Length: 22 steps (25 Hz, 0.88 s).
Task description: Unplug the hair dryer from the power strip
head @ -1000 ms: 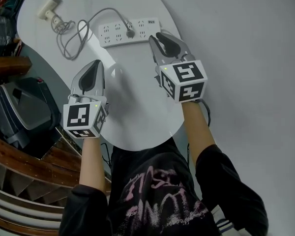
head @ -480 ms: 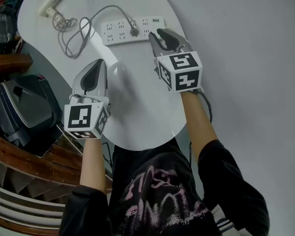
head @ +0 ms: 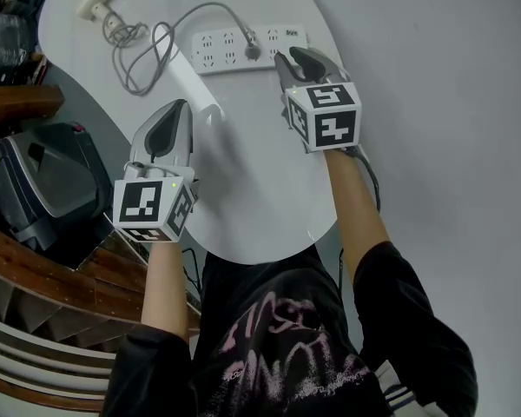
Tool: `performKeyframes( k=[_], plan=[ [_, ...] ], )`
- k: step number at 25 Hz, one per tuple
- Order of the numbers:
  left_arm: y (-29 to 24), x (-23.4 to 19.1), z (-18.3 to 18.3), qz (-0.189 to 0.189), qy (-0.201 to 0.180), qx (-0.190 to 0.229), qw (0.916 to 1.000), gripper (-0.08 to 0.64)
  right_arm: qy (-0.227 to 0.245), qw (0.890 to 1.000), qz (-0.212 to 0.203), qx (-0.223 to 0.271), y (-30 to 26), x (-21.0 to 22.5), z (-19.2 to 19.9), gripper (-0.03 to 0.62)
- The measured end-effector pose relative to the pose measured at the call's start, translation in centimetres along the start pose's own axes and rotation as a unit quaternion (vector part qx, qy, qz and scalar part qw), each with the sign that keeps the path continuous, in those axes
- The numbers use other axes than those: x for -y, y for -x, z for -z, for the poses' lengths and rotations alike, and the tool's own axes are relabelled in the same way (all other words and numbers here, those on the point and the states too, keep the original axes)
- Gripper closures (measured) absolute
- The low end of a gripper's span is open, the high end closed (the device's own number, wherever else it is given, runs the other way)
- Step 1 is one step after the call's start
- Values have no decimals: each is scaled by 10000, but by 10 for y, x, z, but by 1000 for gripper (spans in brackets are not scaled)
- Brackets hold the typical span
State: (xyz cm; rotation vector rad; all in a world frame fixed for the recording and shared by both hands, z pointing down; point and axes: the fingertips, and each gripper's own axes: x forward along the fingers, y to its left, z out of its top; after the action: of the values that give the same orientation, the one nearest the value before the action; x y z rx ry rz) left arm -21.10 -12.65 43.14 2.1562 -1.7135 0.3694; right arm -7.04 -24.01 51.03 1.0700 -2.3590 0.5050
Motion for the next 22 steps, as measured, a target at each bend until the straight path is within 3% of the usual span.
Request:
performKeyframes(
  k=[10, 22],
  plan=[
    [0, -6, 5, -24, -57, -66, 10000, 558, 65, 9995, 42, -302, -19, 1, 13, 485],
    [-3, -5, 8, 27, -109, -132, 9999, 558, -101, 9996, 126, -237, -20, 2, 13, 488]
  ],
)
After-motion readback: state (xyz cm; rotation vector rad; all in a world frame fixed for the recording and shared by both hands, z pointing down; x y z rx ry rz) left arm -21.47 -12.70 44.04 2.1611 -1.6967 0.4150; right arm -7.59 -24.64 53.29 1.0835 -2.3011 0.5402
